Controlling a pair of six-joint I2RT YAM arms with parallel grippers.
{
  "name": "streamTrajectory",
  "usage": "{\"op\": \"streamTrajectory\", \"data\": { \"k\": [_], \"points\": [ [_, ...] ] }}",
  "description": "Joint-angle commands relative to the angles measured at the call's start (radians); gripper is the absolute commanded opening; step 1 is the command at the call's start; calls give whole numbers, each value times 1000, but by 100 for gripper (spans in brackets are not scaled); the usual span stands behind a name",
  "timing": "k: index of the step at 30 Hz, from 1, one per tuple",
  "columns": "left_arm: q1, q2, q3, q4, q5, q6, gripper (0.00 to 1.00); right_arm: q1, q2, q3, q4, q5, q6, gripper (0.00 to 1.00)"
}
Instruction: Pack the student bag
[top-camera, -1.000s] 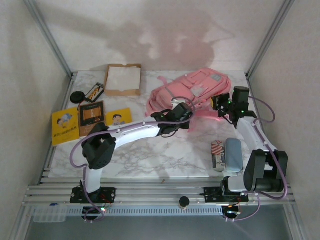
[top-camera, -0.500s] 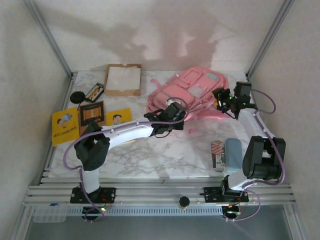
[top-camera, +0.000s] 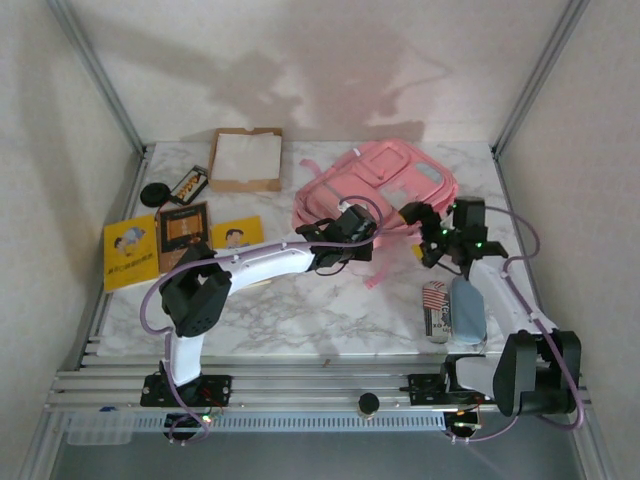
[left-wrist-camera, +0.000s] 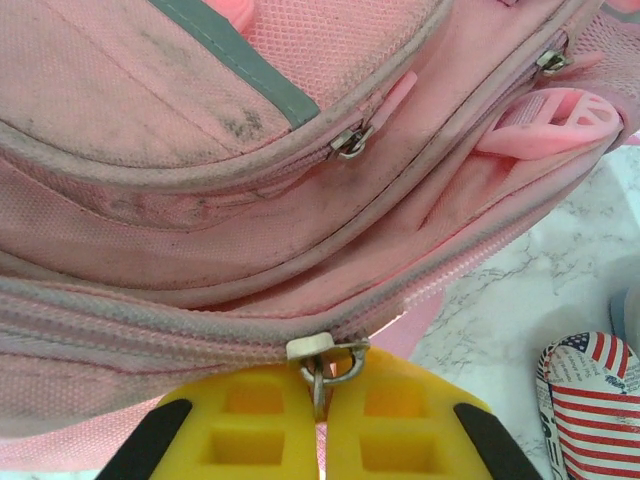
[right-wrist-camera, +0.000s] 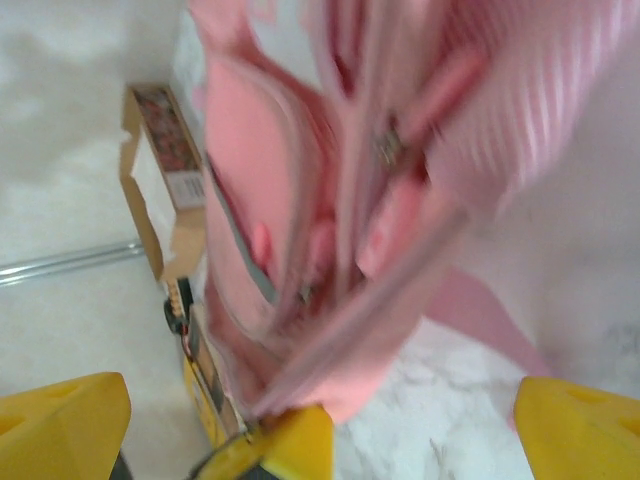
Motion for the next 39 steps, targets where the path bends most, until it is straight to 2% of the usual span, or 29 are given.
{"op": "streamTrajectory", "data": {
  "k": [1, 3, 5, 10, 13, 20, 23, 29, 33, 37, 38, 39],
  "points": [
    [-3, -20, 28, 56, 11, -2, 0, 71, 41, -48, 158, -35, 169, 98],
    [-3, -27, 12, 73, 22, -5, 0, 111, 77, -56, 255, -24, 236, 95],
    [-5, -25, 8, 78, 31, -11, 0, 136, 114, -30, 273, 17, 251, 94],
    [-5, -20, 16, 71, 41, 1, 0, 142, 180, -41, 368, 62, 302, 78],
    [-5, -26, 11, 65, 29, 7, 0, 142, 206, -41, 386, 110, 286, 58],
    [-4, -35, -10, 41, -2, 13, 0, 122, 235, -40, 376, 134, 225, 11],
    [1, -59, -37, 5, -42, 5, 0, 79, 229, -29, 344, 117, 169, 0],
    [49, -161, -194, -45, -75, -18, 0, -87, 257, 51, 211, 3, -26, 0],
    [90, -192, -255, -38, -49, 45, 0, -175, 364, 183, 127, -117, -178, 0],
    [131, -161, -214, -31, -42, 132, 0, -225, 433, 282, 35, -87, -265, 0],
    [134, -148, -189, -34, -27, 143, 0, -222, 421, 285, 44, -67, -268, 1],
    [132, -142, -172, -27, -8, 152, 0, -209, 409, 286, 46, -58, -271, 12]
  ]
}}
